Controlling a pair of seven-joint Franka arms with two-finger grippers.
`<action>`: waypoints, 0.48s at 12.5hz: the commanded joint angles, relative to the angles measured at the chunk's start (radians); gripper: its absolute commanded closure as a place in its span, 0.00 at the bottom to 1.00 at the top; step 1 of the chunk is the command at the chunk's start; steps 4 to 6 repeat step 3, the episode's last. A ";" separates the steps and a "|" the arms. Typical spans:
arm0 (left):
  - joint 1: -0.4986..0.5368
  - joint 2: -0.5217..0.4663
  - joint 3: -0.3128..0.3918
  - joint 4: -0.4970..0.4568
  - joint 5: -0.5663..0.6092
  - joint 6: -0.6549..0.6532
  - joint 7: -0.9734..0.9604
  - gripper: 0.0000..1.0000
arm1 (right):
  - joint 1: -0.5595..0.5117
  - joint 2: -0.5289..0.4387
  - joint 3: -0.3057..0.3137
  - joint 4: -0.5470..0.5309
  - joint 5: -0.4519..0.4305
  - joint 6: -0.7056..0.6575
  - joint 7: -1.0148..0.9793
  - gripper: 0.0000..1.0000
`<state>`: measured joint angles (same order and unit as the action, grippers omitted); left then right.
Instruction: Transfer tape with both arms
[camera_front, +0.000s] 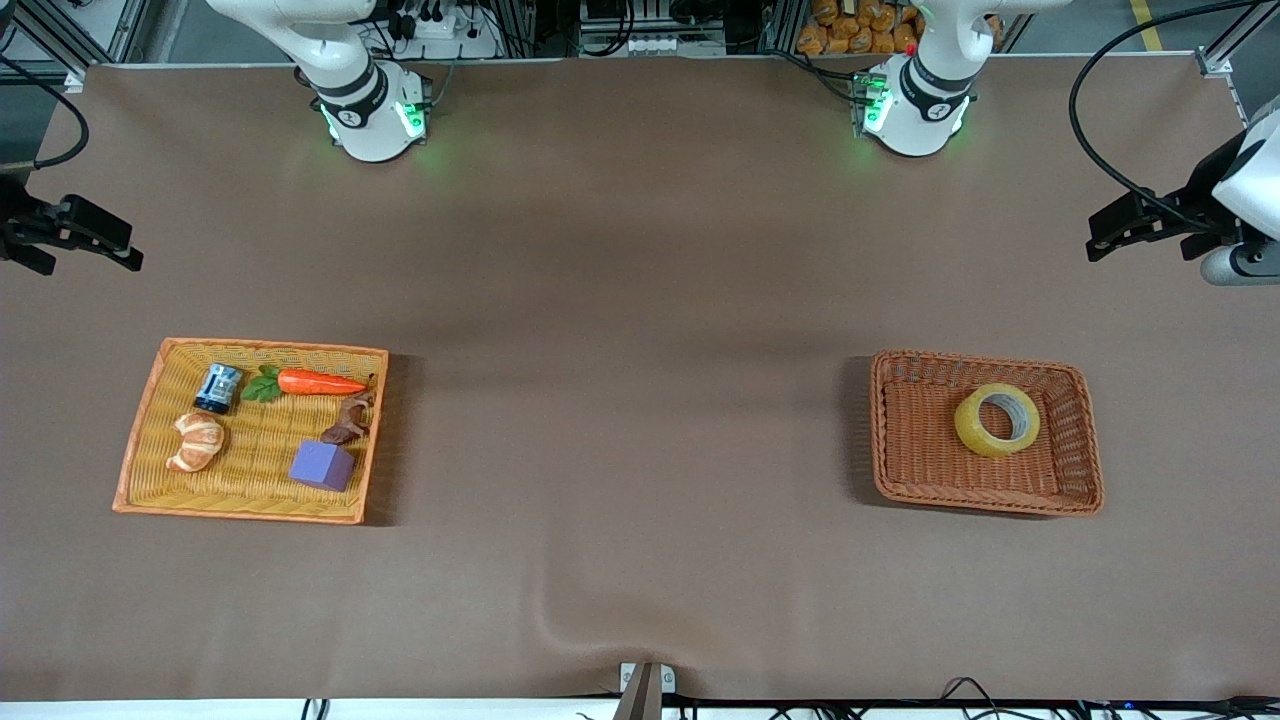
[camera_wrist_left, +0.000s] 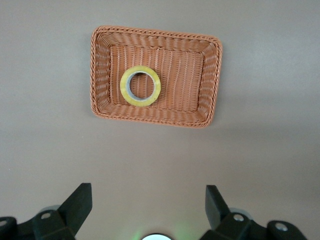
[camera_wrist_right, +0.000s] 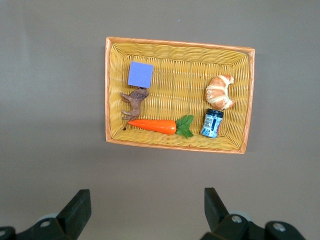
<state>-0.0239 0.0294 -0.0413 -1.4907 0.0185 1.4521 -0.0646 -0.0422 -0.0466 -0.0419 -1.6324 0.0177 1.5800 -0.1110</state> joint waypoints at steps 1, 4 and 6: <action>-0.004 0.001 0.001 0.015 0.008 -0.022 0.005 0.00 | -0.021 -0.004 0.013 0.006 -0.007 -0.011 -0.015 0.00; -0.004 0.001 0.001 0.013 0.009 -0.024 0.005 0.00 | -0.021 -0.004 0.013 0.006 -0.007 -0.011 -0.015 0.00; -0.004 0.001 0.001 0.013 0.009 -0.024 0.005 0.00 | -0.021 -0.004 0.013 0.006 -0.007 -0.011 -0.015 0.00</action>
